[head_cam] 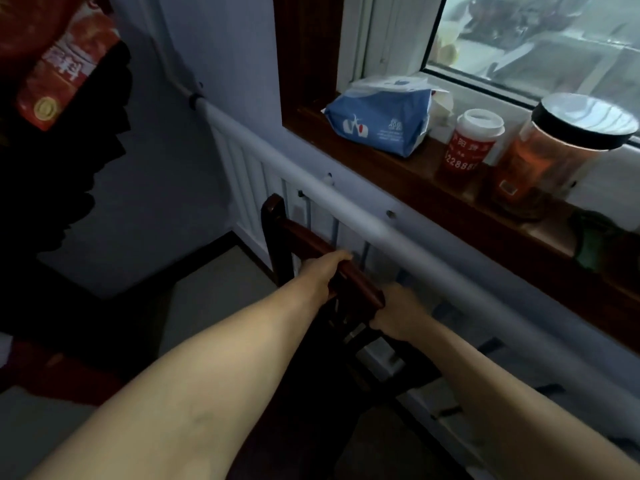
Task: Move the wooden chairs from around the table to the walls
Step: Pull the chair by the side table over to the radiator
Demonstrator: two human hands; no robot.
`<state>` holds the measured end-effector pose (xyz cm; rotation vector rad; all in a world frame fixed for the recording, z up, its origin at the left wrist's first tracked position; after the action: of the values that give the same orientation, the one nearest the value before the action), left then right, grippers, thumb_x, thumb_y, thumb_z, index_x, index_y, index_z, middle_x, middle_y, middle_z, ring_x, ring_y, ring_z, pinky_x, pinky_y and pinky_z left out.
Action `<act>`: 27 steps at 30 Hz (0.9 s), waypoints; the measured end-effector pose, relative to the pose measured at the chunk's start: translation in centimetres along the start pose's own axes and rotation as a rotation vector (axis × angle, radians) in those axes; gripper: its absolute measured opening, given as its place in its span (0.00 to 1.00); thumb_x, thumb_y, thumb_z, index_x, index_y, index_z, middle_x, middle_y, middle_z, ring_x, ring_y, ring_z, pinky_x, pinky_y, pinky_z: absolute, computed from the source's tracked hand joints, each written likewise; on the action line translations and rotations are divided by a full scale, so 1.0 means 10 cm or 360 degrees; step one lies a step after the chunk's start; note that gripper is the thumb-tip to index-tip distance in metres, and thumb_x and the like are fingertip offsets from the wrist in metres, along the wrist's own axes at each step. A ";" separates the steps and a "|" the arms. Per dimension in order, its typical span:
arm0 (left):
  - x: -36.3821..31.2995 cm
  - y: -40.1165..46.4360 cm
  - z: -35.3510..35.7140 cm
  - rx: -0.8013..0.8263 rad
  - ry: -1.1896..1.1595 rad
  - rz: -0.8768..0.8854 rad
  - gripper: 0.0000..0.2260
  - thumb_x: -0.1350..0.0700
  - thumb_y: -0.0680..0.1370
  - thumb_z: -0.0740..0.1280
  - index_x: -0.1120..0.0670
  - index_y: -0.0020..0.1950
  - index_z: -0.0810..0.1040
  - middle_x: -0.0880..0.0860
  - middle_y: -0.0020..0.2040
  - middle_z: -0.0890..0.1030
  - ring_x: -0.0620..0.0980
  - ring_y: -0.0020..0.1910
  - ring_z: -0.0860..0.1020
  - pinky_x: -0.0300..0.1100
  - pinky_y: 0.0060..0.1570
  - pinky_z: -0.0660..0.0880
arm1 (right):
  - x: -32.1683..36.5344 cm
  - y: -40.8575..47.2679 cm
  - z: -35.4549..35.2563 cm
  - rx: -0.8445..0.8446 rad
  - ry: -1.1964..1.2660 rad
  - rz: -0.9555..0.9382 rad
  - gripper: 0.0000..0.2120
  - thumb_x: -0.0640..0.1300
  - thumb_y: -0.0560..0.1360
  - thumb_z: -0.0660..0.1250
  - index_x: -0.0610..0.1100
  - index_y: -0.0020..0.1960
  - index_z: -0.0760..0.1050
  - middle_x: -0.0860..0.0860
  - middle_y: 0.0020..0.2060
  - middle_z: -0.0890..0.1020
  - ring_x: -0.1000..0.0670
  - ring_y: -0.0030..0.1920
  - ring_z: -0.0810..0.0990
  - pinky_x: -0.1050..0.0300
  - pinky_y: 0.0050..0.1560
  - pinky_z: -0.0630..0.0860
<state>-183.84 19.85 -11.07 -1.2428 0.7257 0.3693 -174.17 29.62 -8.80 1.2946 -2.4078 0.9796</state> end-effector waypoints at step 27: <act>0.01 0.42 0.39 0.0037 -0.0062 0.0013 0.31 0.51 0.69 0.75 0.58 0.69 0.71 0.58 0.62 0.78 0.55 0.59 0.77 0.51 0.62 0.74 | -0.16 0.06 -0.16 -0.0659 -0.0712 -0.0243 0.25 0.42 0.77 0.63 0.40 0.71 0.58 0.44 0.55 0.79 0.47 0.48 0.81 0.54 0.45 0.77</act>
<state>-185.20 24.82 -13.62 -1.2078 0.7001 0.3897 -173.89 31.92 -8.64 1.6244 -2.5753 0.1356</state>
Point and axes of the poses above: each hand's wrist, its own y-axis towards the middle knuckle, its own z-axis out of the palm, x = y × z, the point moved 6 cm from there along y, towards the middle knuckle
